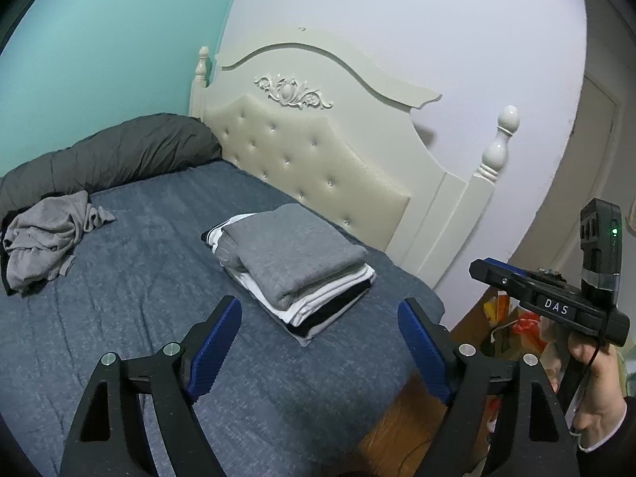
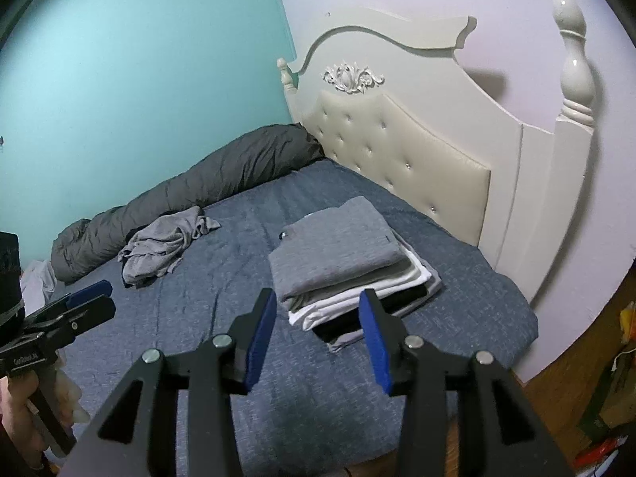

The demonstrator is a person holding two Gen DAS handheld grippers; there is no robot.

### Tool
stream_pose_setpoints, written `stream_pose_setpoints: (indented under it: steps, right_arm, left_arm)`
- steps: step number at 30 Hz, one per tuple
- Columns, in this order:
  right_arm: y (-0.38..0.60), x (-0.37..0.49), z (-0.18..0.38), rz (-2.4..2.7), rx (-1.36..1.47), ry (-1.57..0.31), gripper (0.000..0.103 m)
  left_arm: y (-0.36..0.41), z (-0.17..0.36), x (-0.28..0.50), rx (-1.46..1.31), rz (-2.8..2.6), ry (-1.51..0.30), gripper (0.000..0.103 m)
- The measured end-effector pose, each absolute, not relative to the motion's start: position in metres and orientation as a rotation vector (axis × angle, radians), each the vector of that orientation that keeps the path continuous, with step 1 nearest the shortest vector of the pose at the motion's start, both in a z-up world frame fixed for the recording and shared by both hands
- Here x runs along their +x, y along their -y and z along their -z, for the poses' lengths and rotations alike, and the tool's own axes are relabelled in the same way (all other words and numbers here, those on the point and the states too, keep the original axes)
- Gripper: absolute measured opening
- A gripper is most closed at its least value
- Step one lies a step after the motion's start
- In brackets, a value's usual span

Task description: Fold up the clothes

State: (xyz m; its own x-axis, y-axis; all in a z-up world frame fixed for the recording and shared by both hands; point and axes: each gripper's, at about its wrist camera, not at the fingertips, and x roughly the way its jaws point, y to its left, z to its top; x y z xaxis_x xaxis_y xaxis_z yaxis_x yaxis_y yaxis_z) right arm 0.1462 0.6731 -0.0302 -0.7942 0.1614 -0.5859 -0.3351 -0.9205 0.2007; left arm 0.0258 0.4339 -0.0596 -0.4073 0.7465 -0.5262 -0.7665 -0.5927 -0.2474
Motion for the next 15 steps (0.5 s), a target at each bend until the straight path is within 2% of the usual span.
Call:
stream_pose_setpoints:
  steps: [4, 9, 11, 15]
  right_arm:
    - [-0.656, 0.161, 0.023, -2.718, -0.816, -0.400, 0.052]
    - [-0.641, 0.177, 0.019, -2.713, -0.791, -0.392, 0.055]
    - [-0.636, 0.183, 0.018, -2.712, -0.779, -0.389, 0.062]
    - [-0.626, 0.194, 0.016, -2.706, -0.766, -0.384, 0.063]
  left_arm:
    - [-0.424, 0.054, 0.039, -0.741, -2.073, -0.041, 0.091]
    - [-0.415, 0.050, 0.055, -0.718, -2.066, -0.041, 0.092]
    - [-0.412, 0.048, 0.062, -0.709, -2.063, -0.041, 0.094]
    - [-0.406, 0.045, 0.074, -0.691, -2.067, -0.058, 0.097]
